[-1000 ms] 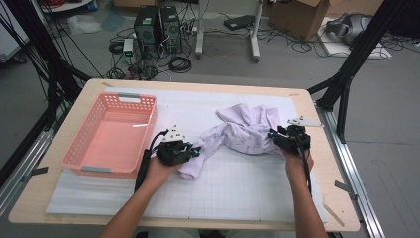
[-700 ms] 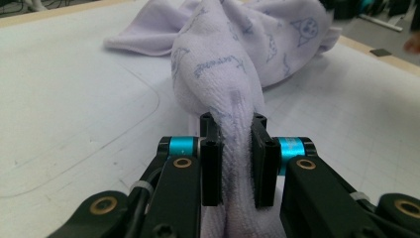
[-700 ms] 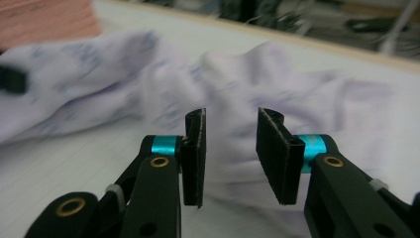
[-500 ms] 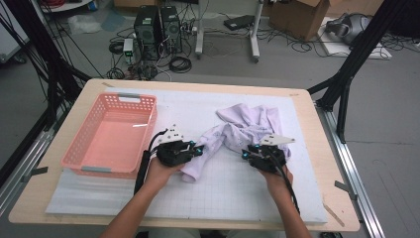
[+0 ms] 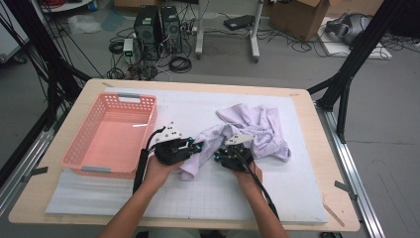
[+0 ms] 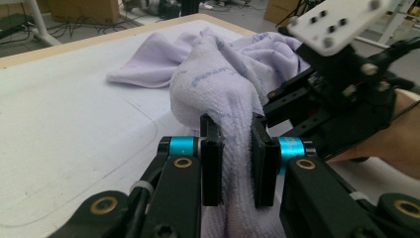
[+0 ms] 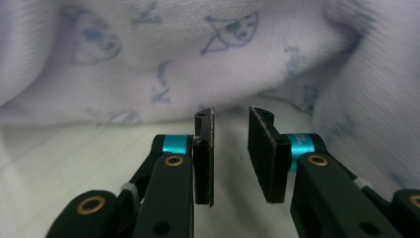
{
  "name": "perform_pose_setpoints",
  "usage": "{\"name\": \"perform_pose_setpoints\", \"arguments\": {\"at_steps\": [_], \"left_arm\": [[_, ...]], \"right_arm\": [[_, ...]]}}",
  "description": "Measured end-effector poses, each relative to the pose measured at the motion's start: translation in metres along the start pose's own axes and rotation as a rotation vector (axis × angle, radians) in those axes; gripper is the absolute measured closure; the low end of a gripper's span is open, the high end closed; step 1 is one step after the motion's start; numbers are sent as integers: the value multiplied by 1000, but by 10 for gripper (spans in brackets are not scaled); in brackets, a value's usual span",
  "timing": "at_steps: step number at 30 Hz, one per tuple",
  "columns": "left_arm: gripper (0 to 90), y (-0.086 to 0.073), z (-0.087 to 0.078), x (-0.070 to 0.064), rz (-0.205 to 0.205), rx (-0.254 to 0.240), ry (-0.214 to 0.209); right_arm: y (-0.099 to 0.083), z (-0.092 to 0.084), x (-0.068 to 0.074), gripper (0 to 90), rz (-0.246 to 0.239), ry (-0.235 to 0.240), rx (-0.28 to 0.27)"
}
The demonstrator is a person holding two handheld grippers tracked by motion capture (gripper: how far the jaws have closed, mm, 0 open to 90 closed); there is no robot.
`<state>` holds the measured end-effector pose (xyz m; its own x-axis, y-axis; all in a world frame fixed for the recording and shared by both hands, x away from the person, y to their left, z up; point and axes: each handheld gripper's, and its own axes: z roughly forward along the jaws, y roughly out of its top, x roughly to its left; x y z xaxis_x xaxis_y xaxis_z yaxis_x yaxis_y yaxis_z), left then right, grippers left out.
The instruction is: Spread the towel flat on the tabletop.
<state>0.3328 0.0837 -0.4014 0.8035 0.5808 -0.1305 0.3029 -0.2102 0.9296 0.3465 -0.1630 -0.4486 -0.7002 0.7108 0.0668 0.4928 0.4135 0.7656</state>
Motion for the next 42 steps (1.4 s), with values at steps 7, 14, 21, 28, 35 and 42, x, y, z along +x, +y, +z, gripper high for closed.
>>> {"name": "perform_pose_setpoints", "arguments": {"at_steps": [7,14,21,28,35,42], "left_arm": [[783,-1,-5,5,-2,-1,24],[783,-1,-9,8,-6,-9,41],[782,-5,-21,16,-27,-13,69],[781,-16,-18,9,-44,41,23],[728,-24,0,-16,-23,100,-74],[534,-25,0,-17,-71,110,-67]], "right_arm": [[11,17,4,538,125,7,-48],[20,29,12,793,65,-23,-23],[11,12,5,848,89,51,-23],[-15,-54,-12,852,61,49,-39],[-26,-100,-20,851,46,10,5],[-55,-128,-30,850,59,-58,71]]}}
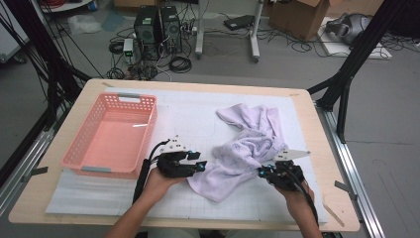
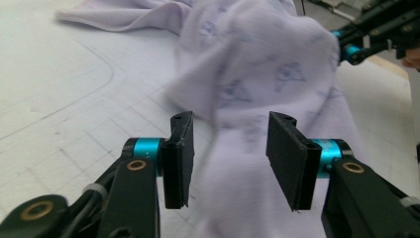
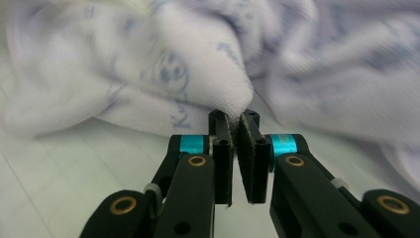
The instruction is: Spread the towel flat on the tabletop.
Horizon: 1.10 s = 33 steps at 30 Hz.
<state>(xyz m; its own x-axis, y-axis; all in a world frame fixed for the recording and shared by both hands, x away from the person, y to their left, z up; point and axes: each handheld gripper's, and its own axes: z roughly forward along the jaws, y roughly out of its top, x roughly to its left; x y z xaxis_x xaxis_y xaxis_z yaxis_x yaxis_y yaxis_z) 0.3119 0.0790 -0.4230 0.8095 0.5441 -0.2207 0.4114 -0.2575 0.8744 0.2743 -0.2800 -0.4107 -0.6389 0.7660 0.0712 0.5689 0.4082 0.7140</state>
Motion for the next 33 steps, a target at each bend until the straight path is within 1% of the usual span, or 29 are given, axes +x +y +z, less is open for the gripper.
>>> {"name": "perform_pose_setpoints", "arguments": {"at_steps": [1,2,5,6,7,8,9,10,11,13,15,17,19,20,21,22,24,26,27,28,30,32,33], "left_arm": [[524,0,-2,2,-9,-5,8],[523,0,-2,4,-14,-9,12],[536,0,-2,6,-14,-17,29],[550,0,-1,7,-15,-20,28],[563,0,2,7,-19,-20,23],[579,1,3,7,-18,-17,17],[595,1,6,6,-16,-15,11],[612,3,10,5,-9,-2,-1],[619,4,13,3,-5,3,-5],[653,8,19,0,11,7,-14],[674,13,26,-2,25,16,-19],[697,18,36,-3,39,33,-19],[694,22,47,-4,34,59,-23],[681,23,51,-4,31,72,-26],[649,24,57,-6,20,77,-25],[590,24,63,-7,13,88,-21],[499,24,76,-10,3,128,-17],[471,24,84,-13,-1,143,-20],[463,25,90,-17,6,163,-24],[455,25,93,-19,14,170,-25],[475,26,101,-25,41,185,-23],[572,27,107,-30,84,196,-12],[639,27,109,-32,90,189,-13]], "right_arm": [[-4,-5,-3,850,8,-13,-1],[-9,-11,-7,850,11,-37,8],[-19,-26,-15,845,12,-99,21],[-23,-31,-18,825,22,-108,24],[-26,-35,-20,784,32,-111,15],[-30,-40,-22,743,44,-119,-10],[-31,-43,-23,710,50,-116,-26],[-32,-47,-24,682,57,-108,-51],[-32,-50,-25,659,62,-108,-82],[-31,-55,-25,647,57,-121,-115],[-31,-57,-26,642,58,-142,-131],[-33,-57,-28,638,73,-155,-140],[-35,-56,-31,634,85,-161,-141],[-36,-55,-32,633,88,-166,-143],[-37,-55,-33,633,90,-166,-141],[-37,-54,-34,633,93,-168,-141],[-38,-54,-35,634,102,-169,-143],[-38,-54,-35,635,107,-167,-146],[-39,-54,-35,635,109,-165,-144],[-39,-53,-35,636,108,-164,-146],[-39,-52,-35,637,107,-163,-142],[-39,-52,-35,639,106,-163,-141],[-39,-52,-35,640,106,-160,-139]]}}
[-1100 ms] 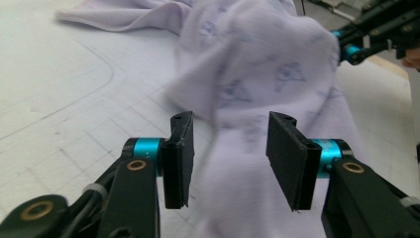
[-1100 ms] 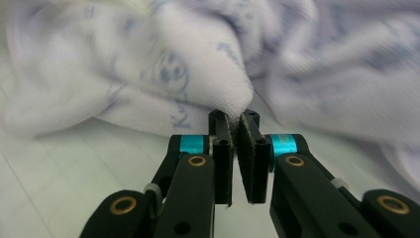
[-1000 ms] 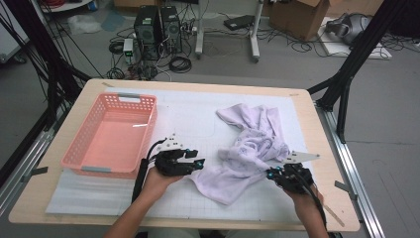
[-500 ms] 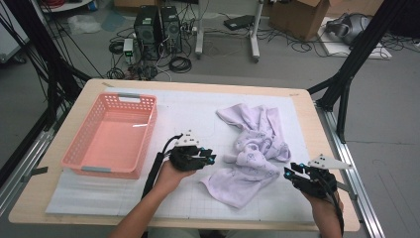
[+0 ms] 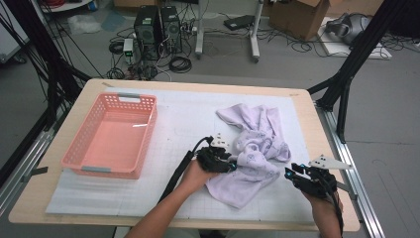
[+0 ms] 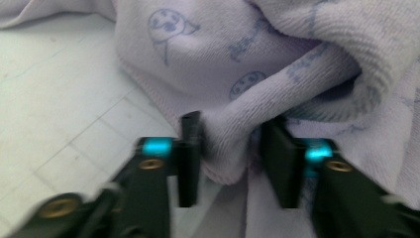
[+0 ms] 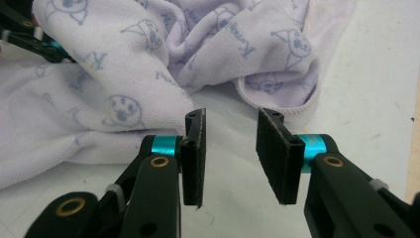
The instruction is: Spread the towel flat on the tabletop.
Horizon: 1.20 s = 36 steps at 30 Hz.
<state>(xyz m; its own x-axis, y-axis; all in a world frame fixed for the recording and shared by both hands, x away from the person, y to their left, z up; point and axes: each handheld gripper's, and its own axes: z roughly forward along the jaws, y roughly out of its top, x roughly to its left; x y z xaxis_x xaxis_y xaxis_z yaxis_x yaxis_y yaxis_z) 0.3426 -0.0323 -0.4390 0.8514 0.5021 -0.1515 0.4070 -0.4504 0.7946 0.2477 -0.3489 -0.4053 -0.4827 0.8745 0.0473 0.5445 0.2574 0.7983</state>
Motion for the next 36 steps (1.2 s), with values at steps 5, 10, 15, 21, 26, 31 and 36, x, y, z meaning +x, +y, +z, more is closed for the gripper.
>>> {"name": "perform_pose_setpoints", "arguments": {"at_steps": [5,10,15,21,26,31,36], "left_arm": [[833,1,-7,3,23,-11,-5],[822,4,-34,22,-27,-91,19],[823,-1,-57,43,-69,-130,91],[826,-11,-75,64,-114,-131,216],[831,-22,-81,83,-194,-124,340],[641,-31,-83,83,-215,-140,336],[540,-36,-91,78,-189,-154,312]], "right_arm": [[-1,-1,-1,640,6,-1,-2],[-2,1,-2,646,13,-6,4],[-2,5,0,652,16,-2,5],[0,12,2,653,9,3,14],[3,19,4,657,6,11,17],[8,32,11,667,-11,36,35],[16,47,19,735,-37,54,54]]}}
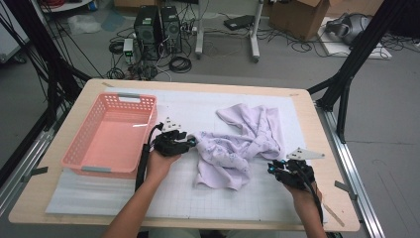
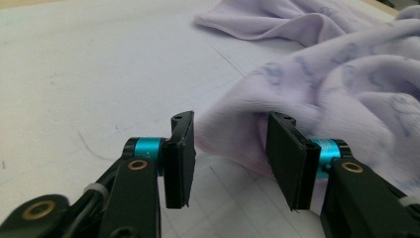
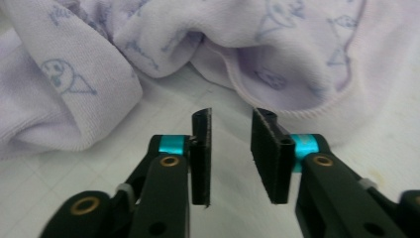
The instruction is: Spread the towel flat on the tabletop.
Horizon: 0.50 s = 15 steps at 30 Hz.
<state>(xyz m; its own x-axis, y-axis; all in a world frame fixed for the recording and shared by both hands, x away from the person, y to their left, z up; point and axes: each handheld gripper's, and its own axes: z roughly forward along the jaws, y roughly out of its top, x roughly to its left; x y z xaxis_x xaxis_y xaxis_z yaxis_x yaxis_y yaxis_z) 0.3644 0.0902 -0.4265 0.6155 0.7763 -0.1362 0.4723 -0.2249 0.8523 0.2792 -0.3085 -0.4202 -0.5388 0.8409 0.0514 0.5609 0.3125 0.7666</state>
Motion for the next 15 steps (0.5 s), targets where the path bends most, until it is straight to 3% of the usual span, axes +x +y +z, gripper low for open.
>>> {"name": "perform_pose_setpoints", "arguments": {"at_steps": [2,6,9,11,14,15], "left_arm": [[523,-2,-5,-1,10,-2,-12],[527,-8,-15,-4,29,-8,-52],[573,-14,-22,-8,64,-1,-89],[608,-18,-27,-11,70,-11,-115],[608,-23,-31,-13,78,-9,-128],[605,-25,-32,-13,78,-15,-129]], "right_arm": [[3,9,4,807,-14,21,10],[9,26,15,836,-36,72,44],[15,41,28,751,-55,96,48],[19,47,32,744,-56,105,47],[22,54,38,702,-42,142,45],[23,55,40,640,-23,164,46]]}}
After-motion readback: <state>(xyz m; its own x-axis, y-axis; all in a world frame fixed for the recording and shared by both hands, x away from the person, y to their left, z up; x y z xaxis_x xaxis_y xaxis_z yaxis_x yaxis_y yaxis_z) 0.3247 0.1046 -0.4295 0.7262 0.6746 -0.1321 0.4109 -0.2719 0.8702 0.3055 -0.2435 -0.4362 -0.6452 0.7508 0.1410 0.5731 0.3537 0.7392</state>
